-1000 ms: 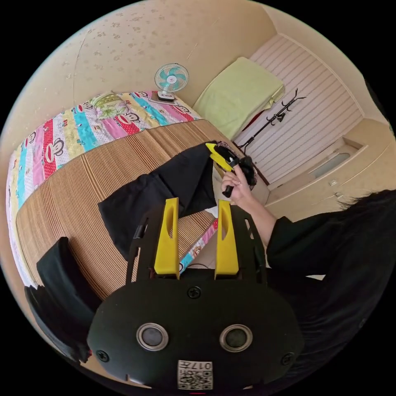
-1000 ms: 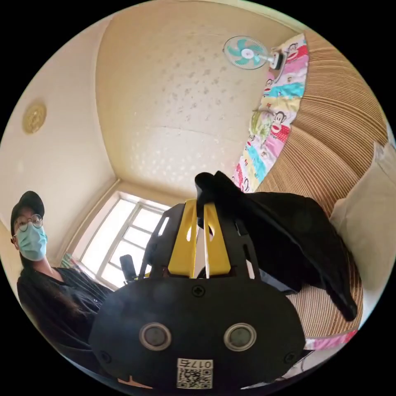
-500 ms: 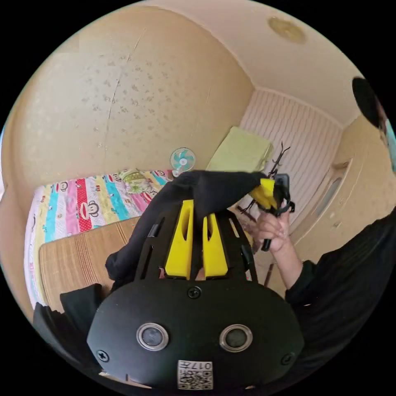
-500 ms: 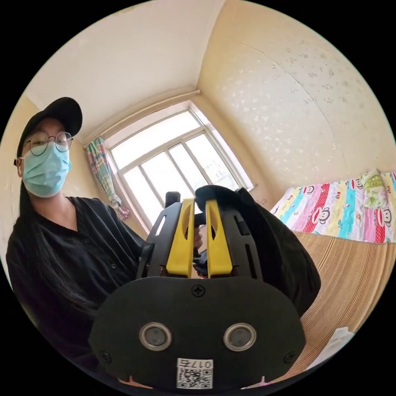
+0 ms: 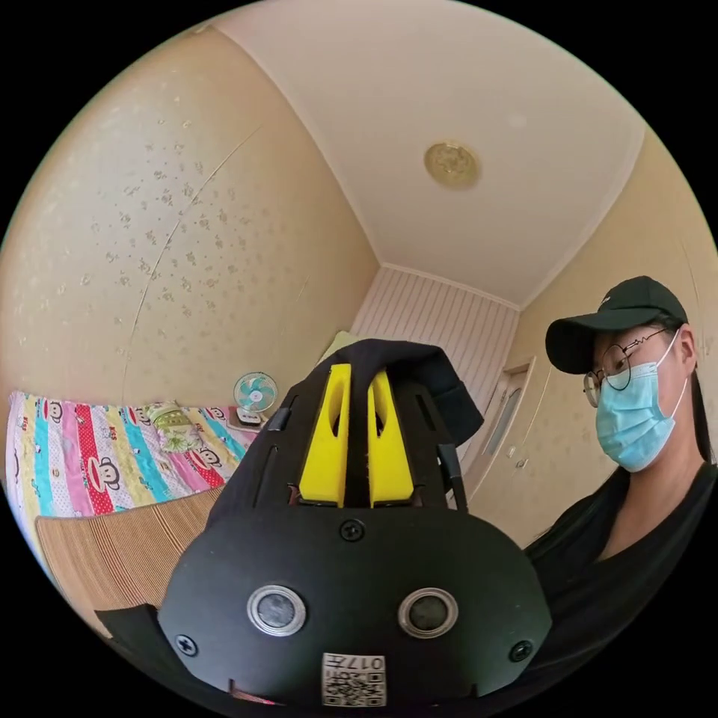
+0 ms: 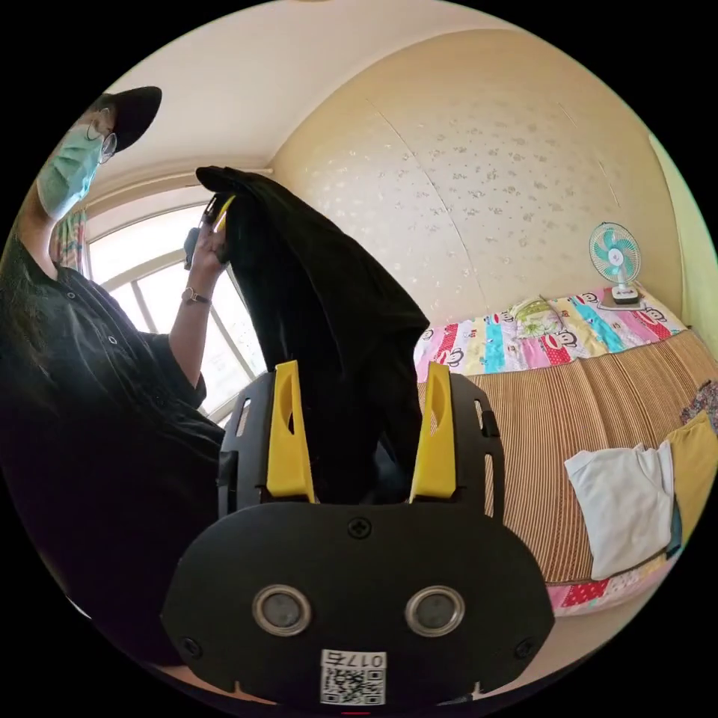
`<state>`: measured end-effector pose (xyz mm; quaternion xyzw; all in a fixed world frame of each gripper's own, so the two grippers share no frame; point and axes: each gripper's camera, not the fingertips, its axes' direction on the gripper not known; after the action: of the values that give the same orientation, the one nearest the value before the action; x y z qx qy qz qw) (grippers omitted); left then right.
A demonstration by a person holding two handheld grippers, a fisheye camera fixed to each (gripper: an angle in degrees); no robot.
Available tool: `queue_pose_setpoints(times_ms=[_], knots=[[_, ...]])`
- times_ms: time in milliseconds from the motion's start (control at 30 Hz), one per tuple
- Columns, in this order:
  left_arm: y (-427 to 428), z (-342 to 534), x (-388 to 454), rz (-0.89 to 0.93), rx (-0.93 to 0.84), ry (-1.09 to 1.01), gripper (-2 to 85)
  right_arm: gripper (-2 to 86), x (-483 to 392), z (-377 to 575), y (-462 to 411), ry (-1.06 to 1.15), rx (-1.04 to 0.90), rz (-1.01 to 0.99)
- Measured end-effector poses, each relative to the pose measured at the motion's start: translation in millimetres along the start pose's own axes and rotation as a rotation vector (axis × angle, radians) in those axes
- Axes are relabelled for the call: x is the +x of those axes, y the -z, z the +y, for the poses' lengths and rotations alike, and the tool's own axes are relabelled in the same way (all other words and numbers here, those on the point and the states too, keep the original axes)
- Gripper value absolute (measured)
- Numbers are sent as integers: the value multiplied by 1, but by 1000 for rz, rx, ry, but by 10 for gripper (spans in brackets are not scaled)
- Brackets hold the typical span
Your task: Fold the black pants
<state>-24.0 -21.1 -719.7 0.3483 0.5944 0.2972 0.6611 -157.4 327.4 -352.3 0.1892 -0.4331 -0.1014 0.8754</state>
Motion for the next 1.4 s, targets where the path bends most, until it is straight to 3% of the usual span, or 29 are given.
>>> queue_pose_setpoints(times_ms=[133,200,267,333,367,400,567,733,833,933,1067,1100,1200,1400], knots=[[29,-34,29,140,64,-51,38,243,-29,-31,-34,116,-22,176],[53,-56,51,177,90,-114,39,243,-57,-76,-32,230,128,278],[74,-68,68,164,109,-181,40,230,-81,-116,-22,348,236,248],[95,-77,80,145,137,-224,40,170,-109,-153,-9,508,295,134],[108,-82,84,136,161,-240,40,99,-124,-177,2,568,325,71],[121,-86,86,126,185,-246,40,58,-134,-198,18,549,413,48],[158,-107,85,-10,173,-247,41,36,-147,-275,85,442,682,-18],[166,-118,58,-204,187,-232,41,29,-120,-350,77,349,706,18],[135,-138,-5,-374,77,-123,41,26,-83,-415,19,310,514,216],[67,-160,-133,-539,-70,64,48,24,11,-492,-88,176,245,294],[-39,-138,-377,-849,-282,335,79,25,207,-550,-272,-64,-183,527],[-52,-112,-434,-931,-412,434,79,25,257,-536,-300,-162,-307,537],[-50,-19,-512,-944,-535,583,85,26,337,-462,-336,-209,-408,479],[-23,237,-556,-902,-882,787,85,35,456,-209,-346,-351,-791,406]])
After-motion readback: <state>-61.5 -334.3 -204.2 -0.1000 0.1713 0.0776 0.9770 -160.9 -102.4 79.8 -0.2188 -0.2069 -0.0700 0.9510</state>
